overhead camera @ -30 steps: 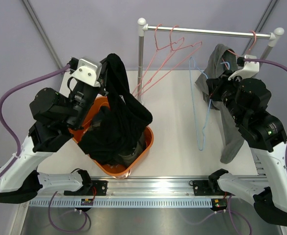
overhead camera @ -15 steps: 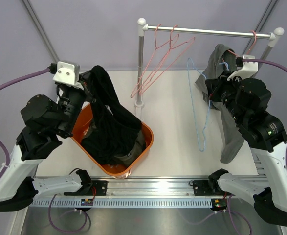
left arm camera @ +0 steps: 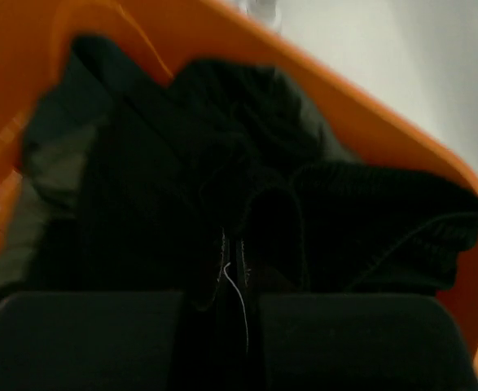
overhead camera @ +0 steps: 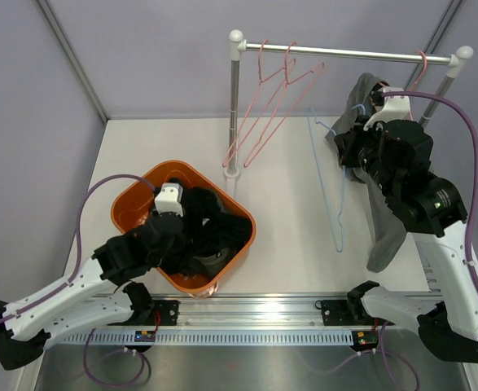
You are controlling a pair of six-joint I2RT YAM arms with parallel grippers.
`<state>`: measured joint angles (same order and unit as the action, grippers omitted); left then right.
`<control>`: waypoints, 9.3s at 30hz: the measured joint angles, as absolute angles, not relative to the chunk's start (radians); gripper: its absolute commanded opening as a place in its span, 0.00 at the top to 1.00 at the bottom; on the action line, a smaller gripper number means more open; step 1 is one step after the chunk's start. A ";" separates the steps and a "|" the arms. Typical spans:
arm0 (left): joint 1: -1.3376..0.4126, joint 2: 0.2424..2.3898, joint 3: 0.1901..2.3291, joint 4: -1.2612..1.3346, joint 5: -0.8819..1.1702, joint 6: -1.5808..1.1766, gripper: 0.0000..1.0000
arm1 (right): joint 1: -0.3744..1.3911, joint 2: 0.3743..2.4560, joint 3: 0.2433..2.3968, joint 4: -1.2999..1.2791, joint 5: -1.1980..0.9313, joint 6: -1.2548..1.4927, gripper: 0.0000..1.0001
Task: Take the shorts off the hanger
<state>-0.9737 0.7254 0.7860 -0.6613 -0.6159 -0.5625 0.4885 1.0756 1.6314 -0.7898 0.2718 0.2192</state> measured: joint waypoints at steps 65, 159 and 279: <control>-0.944 0.679 0.972 -0.640 -0.421 -0.295 0.01 | 0.265 1.770 2.274 -0.741 -0.068 -0.019 1.00; -0.895 0.743 0.951 -0.634 -0.333 -0.296 0.01 | -0.118 1.507 1.932 -0.646 0.072 0.103 0.62; -0.850 1.383 1.218 -0.255 -0.550 -0.513 1.00 | 0.915 1.087 1.510 -0.829 0.294 0.351 1.00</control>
<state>-0.8501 1.3827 1.2182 -0.2554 -0.5503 -0.5133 0.9146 1.0866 1.5105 -0.8291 0.2935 0.3508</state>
